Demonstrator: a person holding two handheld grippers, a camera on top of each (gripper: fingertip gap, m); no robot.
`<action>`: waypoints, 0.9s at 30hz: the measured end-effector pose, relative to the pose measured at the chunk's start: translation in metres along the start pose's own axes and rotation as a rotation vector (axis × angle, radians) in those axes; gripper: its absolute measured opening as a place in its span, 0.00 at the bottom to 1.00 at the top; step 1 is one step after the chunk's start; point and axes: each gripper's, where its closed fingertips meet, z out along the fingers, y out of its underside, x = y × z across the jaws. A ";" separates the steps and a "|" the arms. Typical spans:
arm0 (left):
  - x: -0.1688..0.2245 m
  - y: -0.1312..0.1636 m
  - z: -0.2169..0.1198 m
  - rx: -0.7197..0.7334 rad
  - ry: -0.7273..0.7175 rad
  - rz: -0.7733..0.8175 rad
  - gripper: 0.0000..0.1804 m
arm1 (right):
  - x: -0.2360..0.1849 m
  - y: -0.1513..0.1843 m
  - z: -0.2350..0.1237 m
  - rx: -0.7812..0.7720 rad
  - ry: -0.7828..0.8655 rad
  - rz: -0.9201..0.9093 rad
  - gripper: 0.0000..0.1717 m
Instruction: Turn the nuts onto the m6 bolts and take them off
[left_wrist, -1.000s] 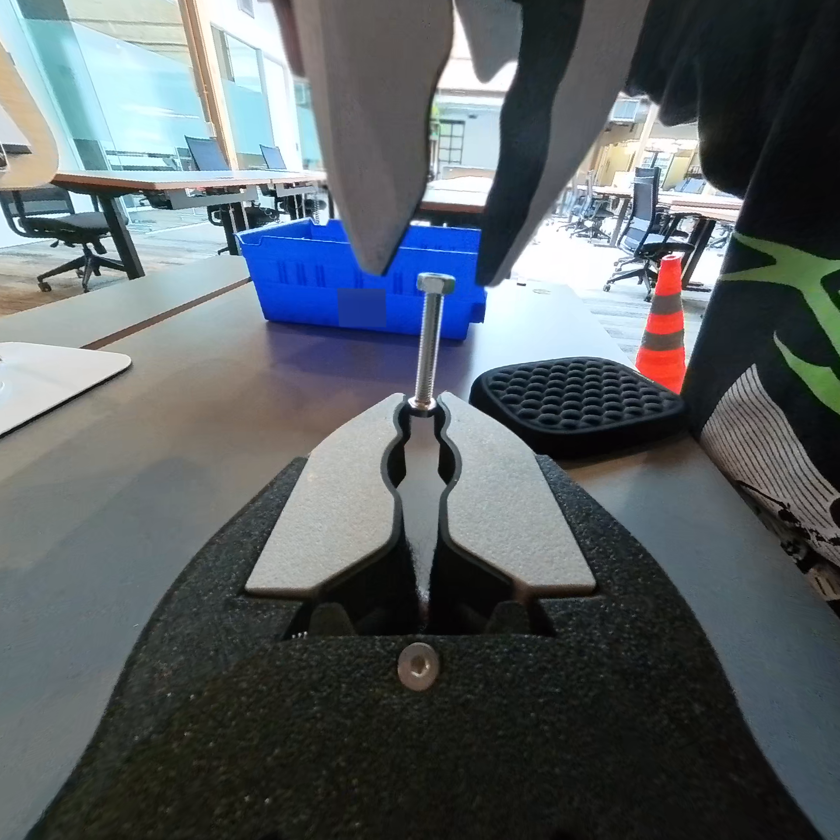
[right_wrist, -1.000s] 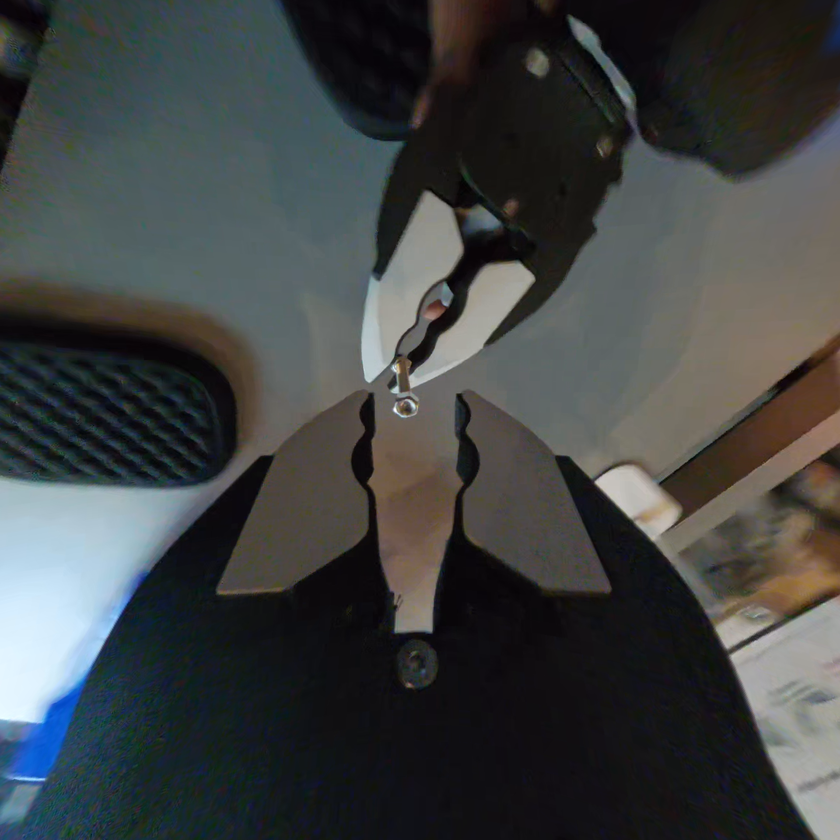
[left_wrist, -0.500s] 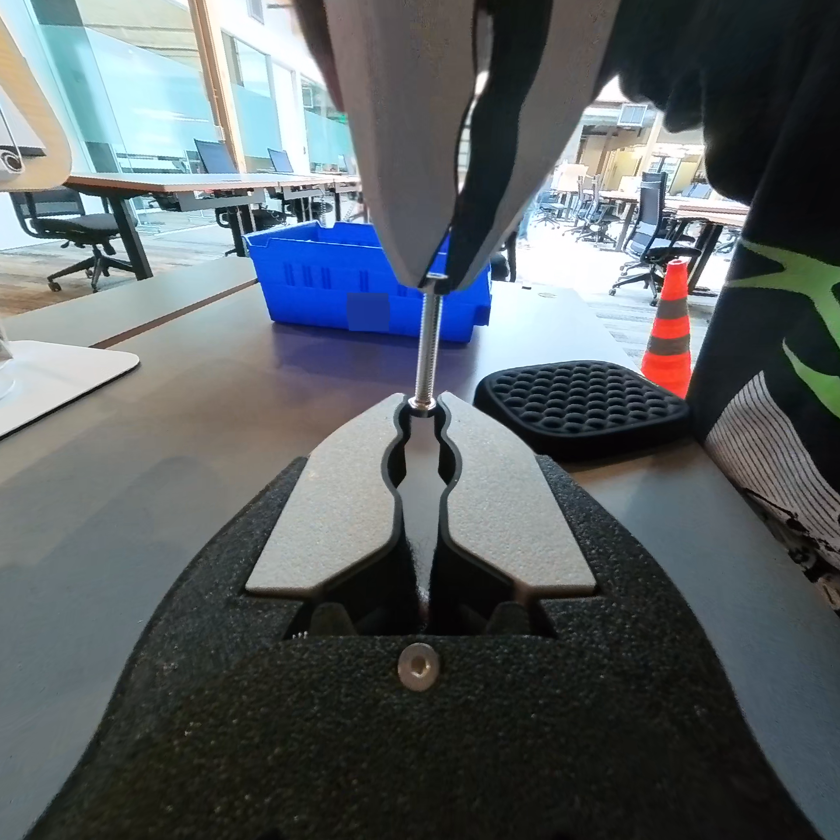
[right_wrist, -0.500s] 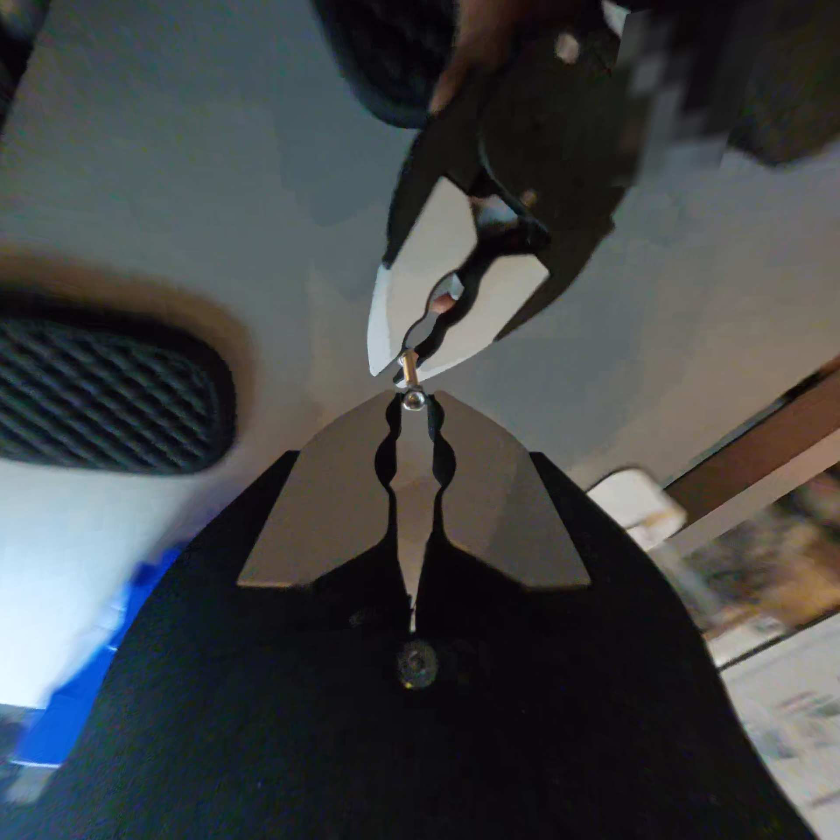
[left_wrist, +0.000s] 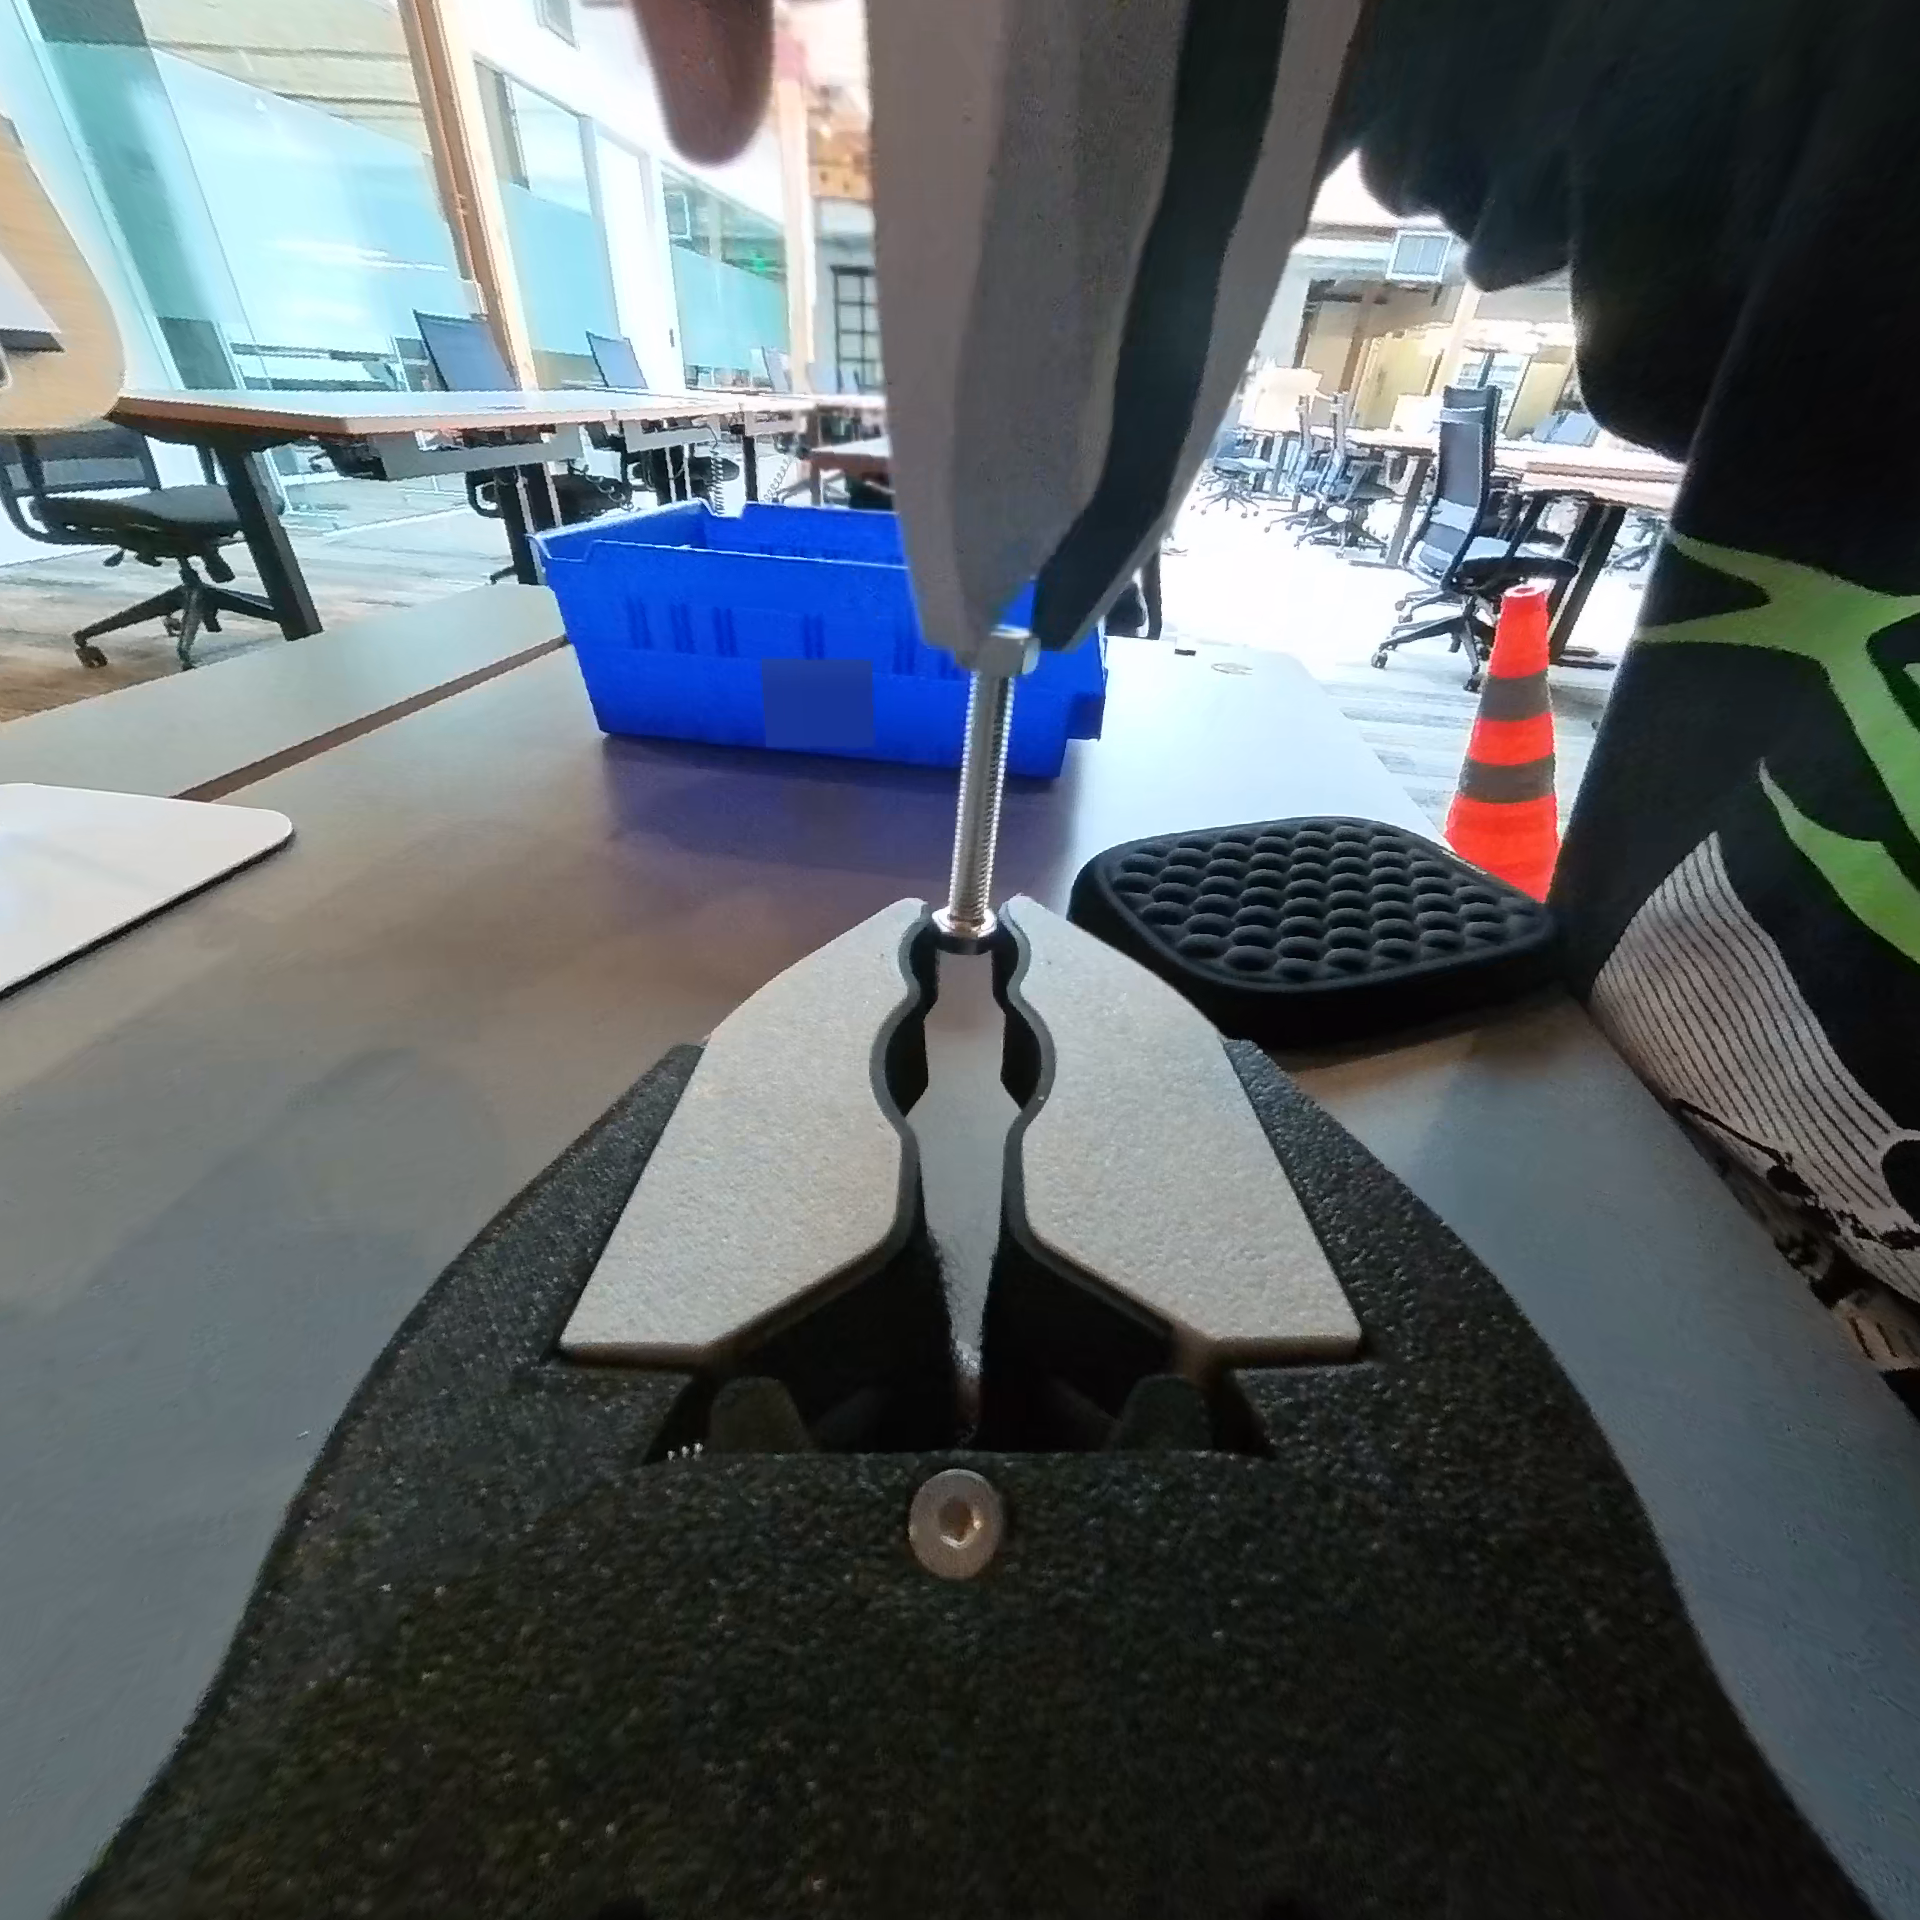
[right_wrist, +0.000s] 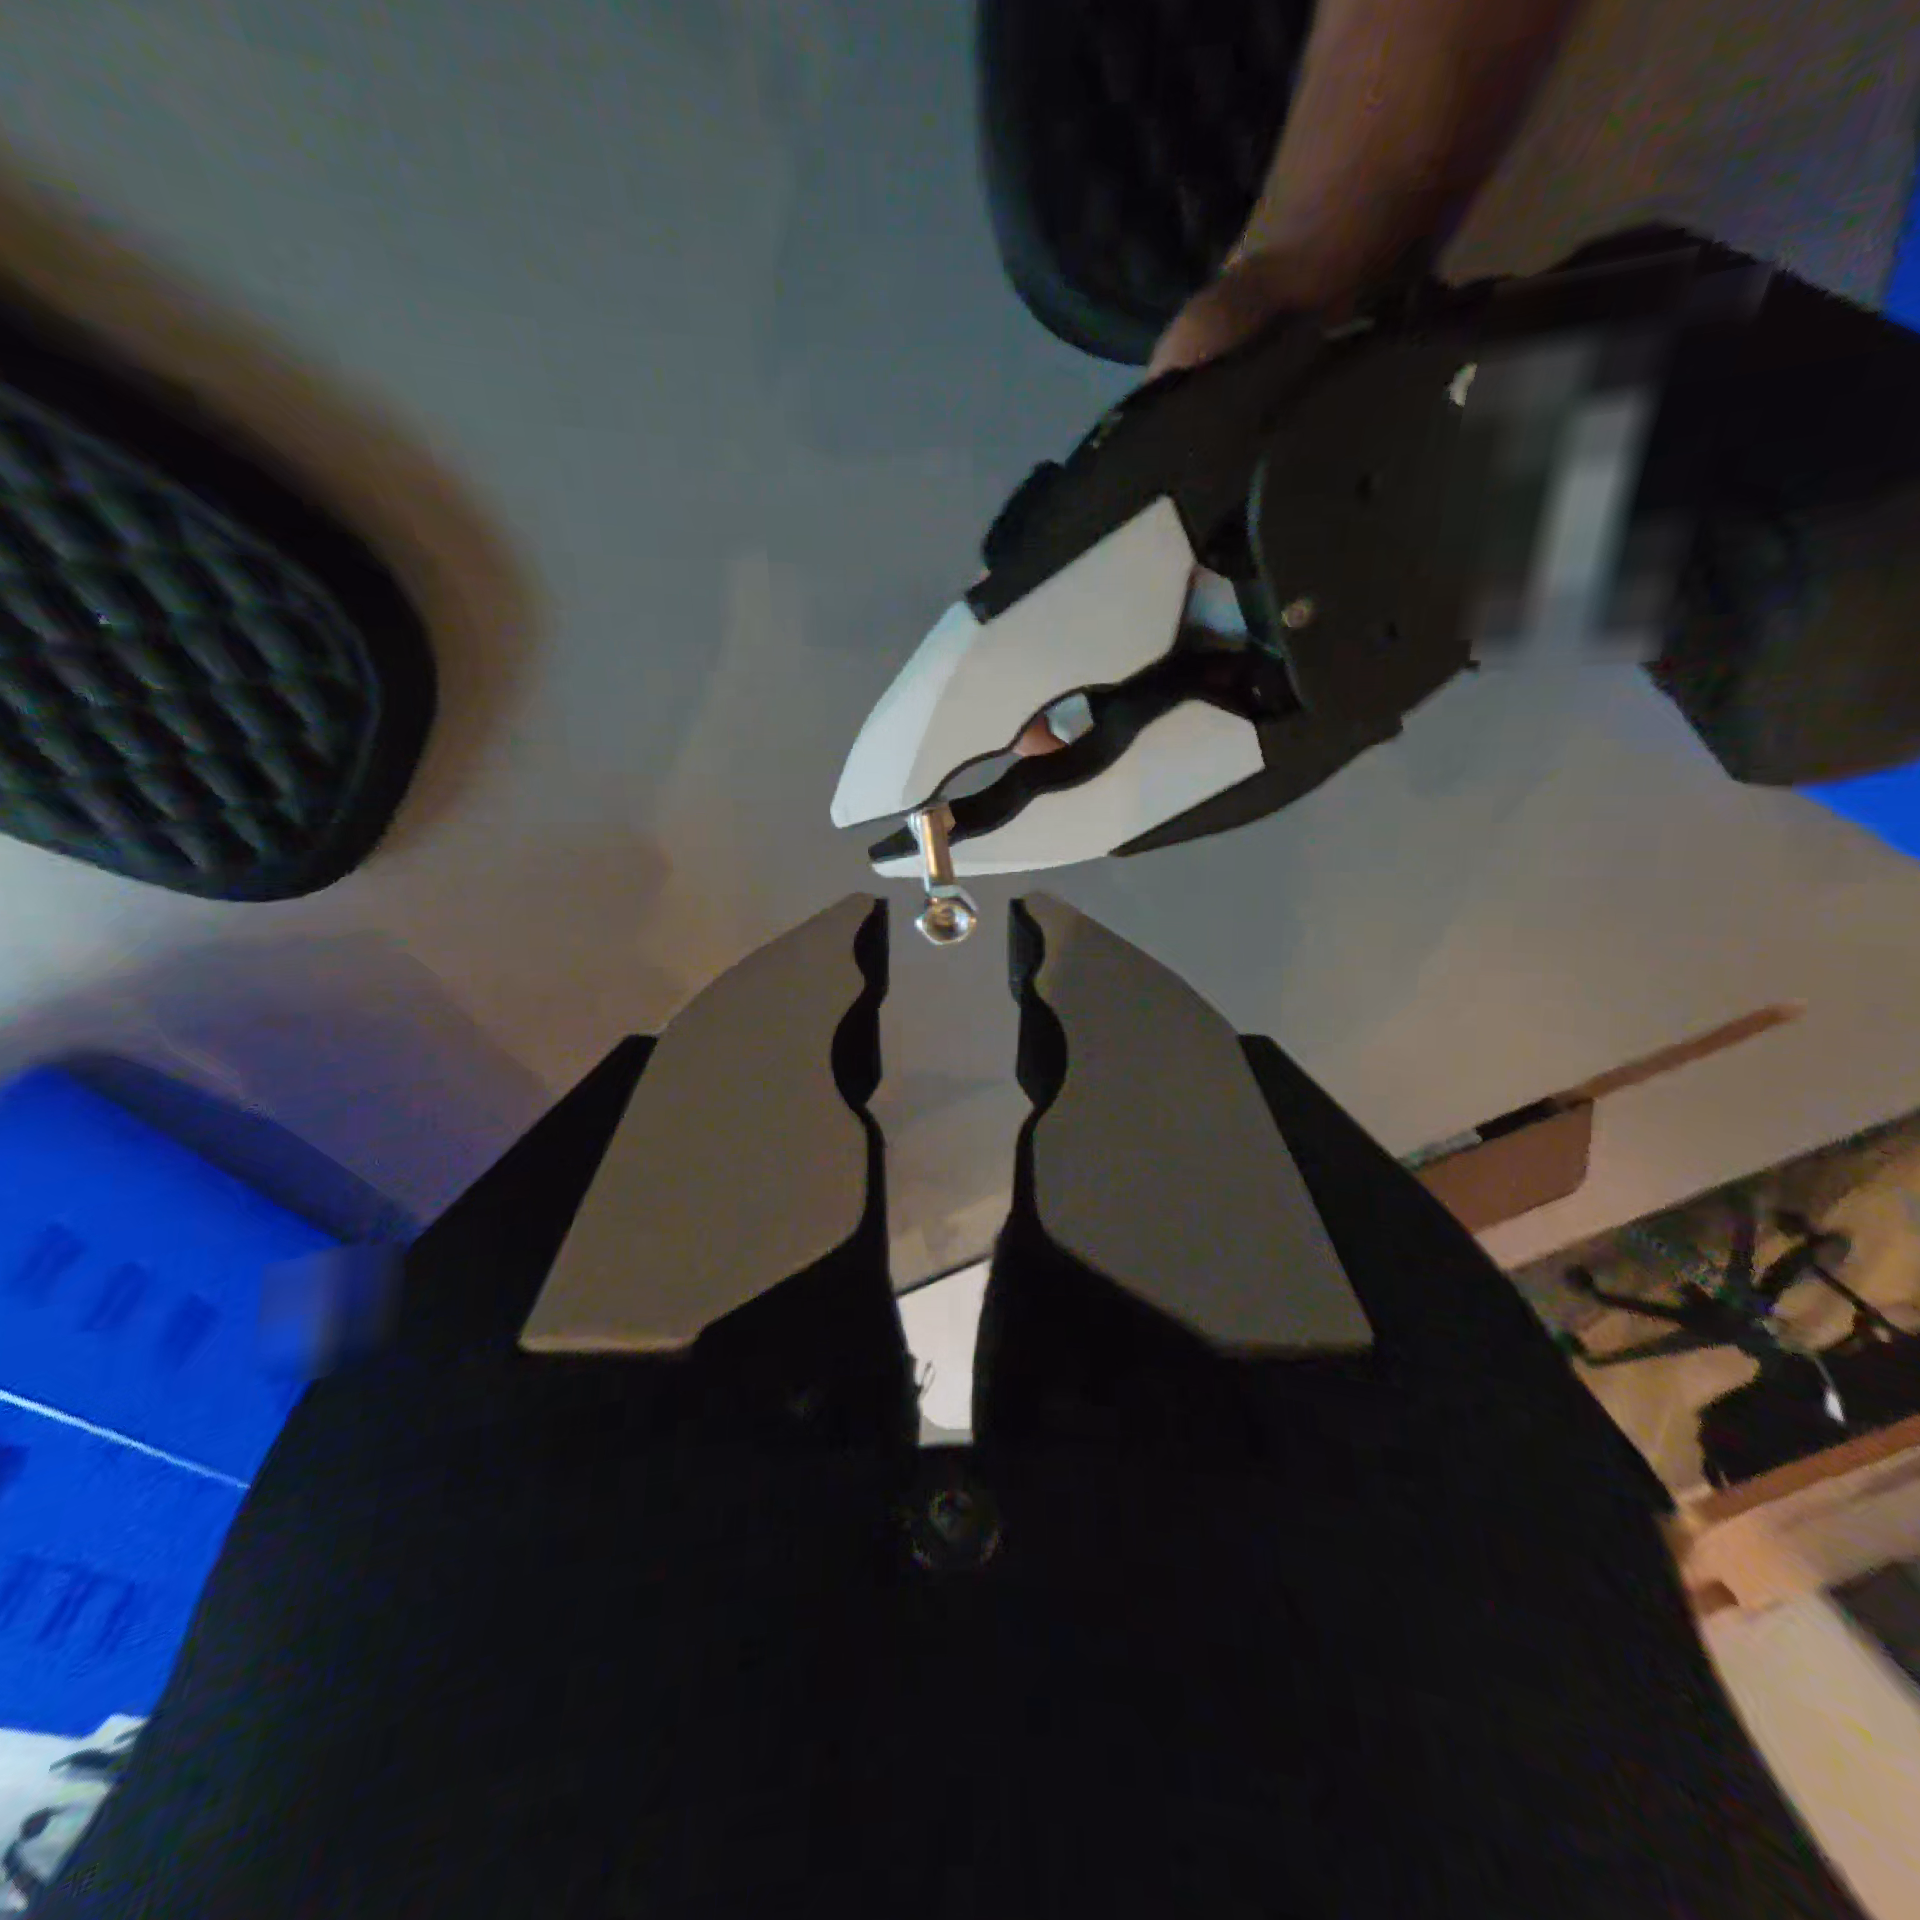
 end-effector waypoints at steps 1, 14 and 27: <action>0.000 0.000 0.000 0.000 0.003 -0.001 0.05 | -0.001 -0.001 0.001 0.008 -0.021 -0.003 0.11; -0.002 0.001 0.001 -0.011 -0.038 0.027 0.05 | -0.003 0.006 0.004 -0.013 -0.012 0.862 0.06; 0.001 -0.003 -0.002 0.025 0.007 0.002 0.05 | 0.018 -0.011 -0.013 0.787 0.515 0.986 0.46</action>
